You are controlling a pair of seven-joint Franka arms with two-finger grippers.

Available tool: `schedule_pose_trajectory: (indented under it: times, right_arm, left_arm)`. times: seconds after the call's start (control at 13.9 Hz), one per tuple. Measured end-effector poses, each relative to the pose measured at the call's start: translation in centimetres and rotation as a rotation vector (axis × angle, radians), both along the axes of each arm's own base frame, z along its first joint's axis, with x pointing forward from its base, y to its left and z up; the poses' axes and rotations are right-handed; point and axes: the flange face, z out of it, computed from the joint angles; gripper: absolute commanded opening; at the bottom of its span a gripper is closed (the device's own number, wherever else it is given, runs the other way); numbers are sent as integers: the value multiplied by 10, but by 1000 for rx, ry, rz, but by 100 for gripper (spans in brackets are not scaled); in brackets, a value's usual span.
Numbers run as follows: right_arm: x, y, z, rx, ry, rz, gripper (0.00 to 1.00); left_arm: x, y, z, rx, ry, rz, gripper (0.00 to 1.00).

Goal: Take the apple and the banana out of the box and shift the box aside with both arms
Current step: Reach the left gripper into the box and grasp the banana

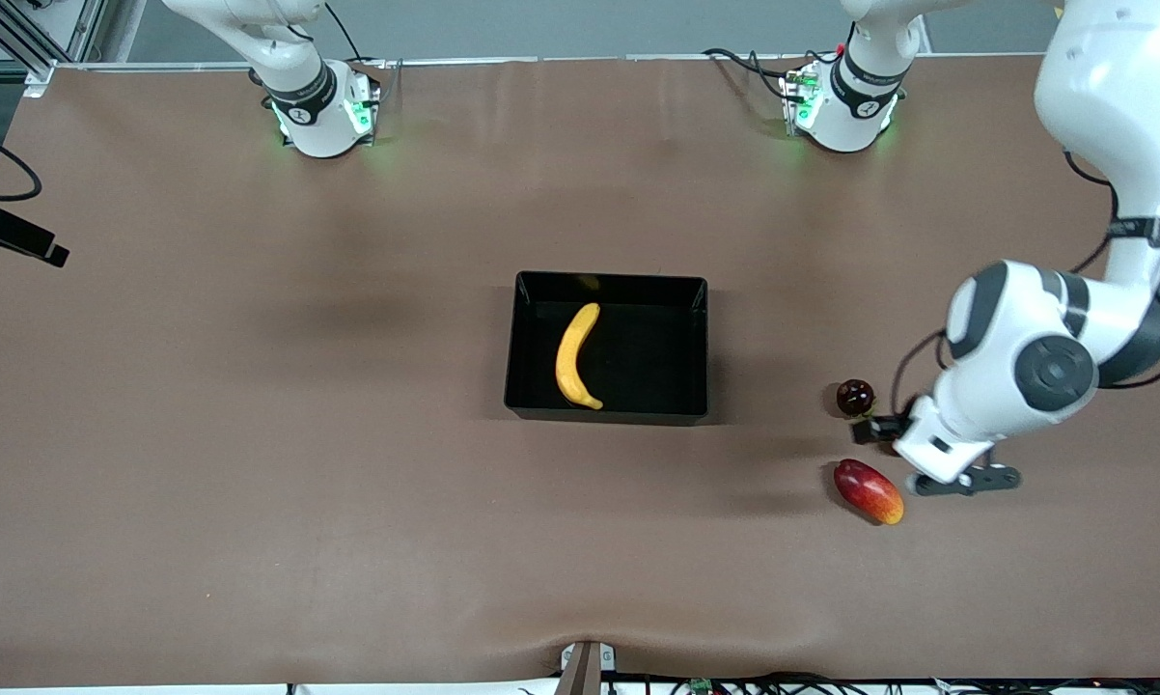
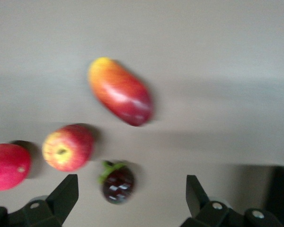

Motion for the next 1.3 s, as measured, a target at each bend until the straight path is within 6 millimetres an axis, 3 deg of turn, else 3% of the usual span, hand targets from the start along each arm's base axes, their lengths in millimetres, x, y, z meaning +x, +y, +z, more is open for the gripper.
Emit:
schedule_pose_trajectory:
  times: [0.14,0.36,0.72,0.94,1.3]
  right_arm:
    - [0,0,0,0,0,0,100]
    - [0,0,0,0,0,0,100]
    - [0,0,0,0,1,0,100]
    - [0,0,0,0,1,0,100]
    - [0,0,0,0,1,-1,100]
  left_arm:
    - [-14,-50,14,-31,-8,-16,100]
    - [-40,-123,17,-49,-7,-27,100]
    - [-102,-270,-2,-82,-3,-32,100]
    - [-121,-327,-41,-101,-41,-3,100]
    - [-147,-379,-122,-125,-77,54,100]
